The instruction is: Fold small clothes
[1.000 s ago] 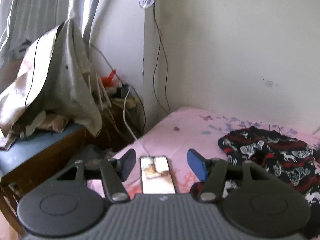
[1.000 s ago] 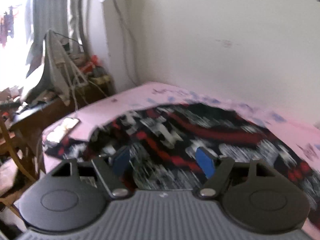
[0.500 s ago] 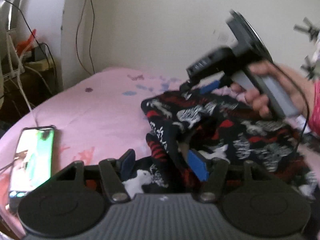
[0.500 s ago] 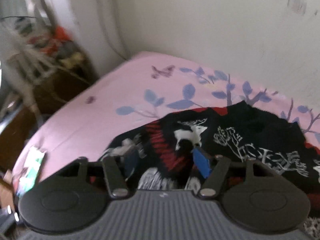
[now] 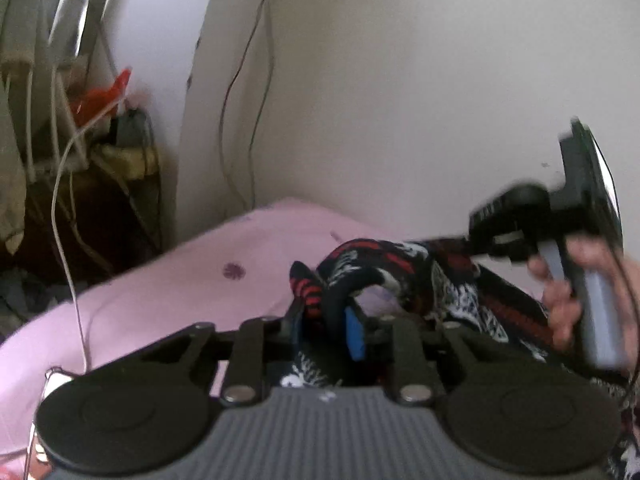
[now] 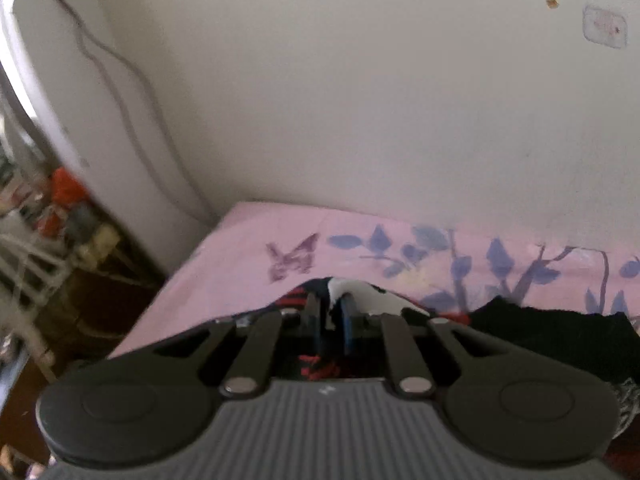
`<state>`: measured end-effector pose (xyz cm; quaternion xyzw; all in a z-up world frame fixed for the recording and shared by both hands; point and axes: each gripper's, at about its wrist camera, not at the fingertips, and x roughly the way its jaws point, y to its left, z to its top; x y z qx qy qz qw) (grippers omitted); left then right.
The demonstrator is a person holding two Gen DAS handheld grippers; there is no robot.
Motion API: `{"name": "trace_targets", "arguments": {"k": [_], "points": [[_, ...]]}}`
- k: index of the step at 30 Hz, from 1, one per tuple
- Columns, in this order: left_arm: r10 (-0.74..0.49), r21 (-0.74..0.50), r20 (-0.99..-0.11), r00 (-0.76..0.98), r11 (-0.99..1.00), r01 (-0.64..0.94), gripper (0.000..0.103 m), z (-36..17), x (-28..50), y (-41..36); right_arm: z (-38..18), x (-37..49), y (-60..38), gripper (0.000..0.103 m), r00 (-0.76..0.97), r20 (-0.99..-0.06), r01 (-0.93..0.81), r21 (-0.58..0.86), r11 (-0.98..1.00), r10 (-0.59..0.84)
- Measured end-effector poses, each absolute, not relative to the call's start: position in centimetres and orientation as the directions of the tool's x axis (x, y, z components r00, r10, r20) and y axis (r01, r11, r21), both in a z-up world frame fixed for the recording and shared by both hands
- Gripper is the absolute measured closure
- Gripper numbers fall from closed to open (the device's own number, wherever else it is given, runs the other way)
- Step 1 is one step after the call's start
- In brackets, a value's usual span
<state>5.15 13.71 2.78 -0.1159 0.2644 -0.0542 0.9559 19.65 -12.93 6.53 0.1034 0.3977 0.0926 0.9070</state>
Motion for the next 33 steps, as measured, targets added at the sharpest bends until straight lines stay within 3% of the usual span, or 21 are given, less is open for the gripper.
{"name": "trace_targets", "arguments": {"k": [2,5,7,8,9,11,16,22,24,28,30,33], "points": [[-0.202,-0.288,-0.519,0.831,0.956,0.053,0.07,2.2,4.5,13.9,5.1,19.7,-12.7,0.087,0.612,-0.753,-0.113,0.219,0.969,0.241],[-0.249,-0.266,-0.522,0.816,0.956,0.121,0.049,1.4,1.3,13.2,5.9,17.1,-15.0,0.082,0.625,-0.726,-0.134,0.263,0.955,0.287],[-0.302,-0.268,-0.526,0.795,0.946,0.182,0.047,1.3,-1.1,13.0,7.5,14.6,-17.7,0.072,0.638,-0.69,-0.141,0.332,0.933,0.342],[-0.334,-0.276,-0.529,0.78,0.937,0.214,0.047,1.3,-2.3,12.9,8.2,13.3,-18.9,0.063,0.644,-0.675,-0.148,0.351,0.924,0.36],[-0.363,-0.282,-0.532,0.765,0.928,0.245,0.047,1.3,-3.3,12.5,9.0,11.5,-20.5,0.048,0.654,-0.654,-0.161,0.371,0.915,0.38],[-0.423,-0.29,-0.542,0.726,0.905,0.31,0.045,1.0,-5.7,11.9,10.6,7.6,-23.3,0.045,0.678,-0.614,-0.187,0.387,0.903,0.403],[-0.468,-0.298,-0.609,0.64,0.883,0.362,0.045,-0.8,-10.7,10.0,11.6,-2.9,-29.9,0.045,0.705,-0.585,-0.224,0.352,0.909,0.4],[-0.497,-0.357,-0.643,0.582,0.868,0.347,0.044,-1.9,-13.2,9.6,9.3,-13.7,-34.9,0.037,0.718,-0.599,-0.192,0.318,0.928,0.354],[-0.492,-0.346,-0.657,0.571,0.87,0.351,0.044,-2.0,-13.7,9.1,8.5,-16.4,-35.7,0.028,0.725,-0.608,-0.167,0.3,0.939,0.323],[-0.45,-0.308,-0.691,0.566,0.891,0.332,0.045,-2.6,-13.7,8.3,6.6,-20.8,-36.7,0.028,0.712,-0.634,-0.145,0.288,0.947,0.302],[-0.432,-0.295,-0.696,0.573,0.9,0.32,0.049,-2.5,-13.9,8.3,5.6,-22.6,-36.7,0.028,0.704,-0.643,-0.144,0.289,0.946,0.303],[-0.405,-0.282,-0.703,0.585,0.913,0.294,0.067,-2.6,-13.9,8.7,4.3,-24.6,-36.4,0.028,0.697,-0.651,-0.138,0.291,0.947,0.302]]}}
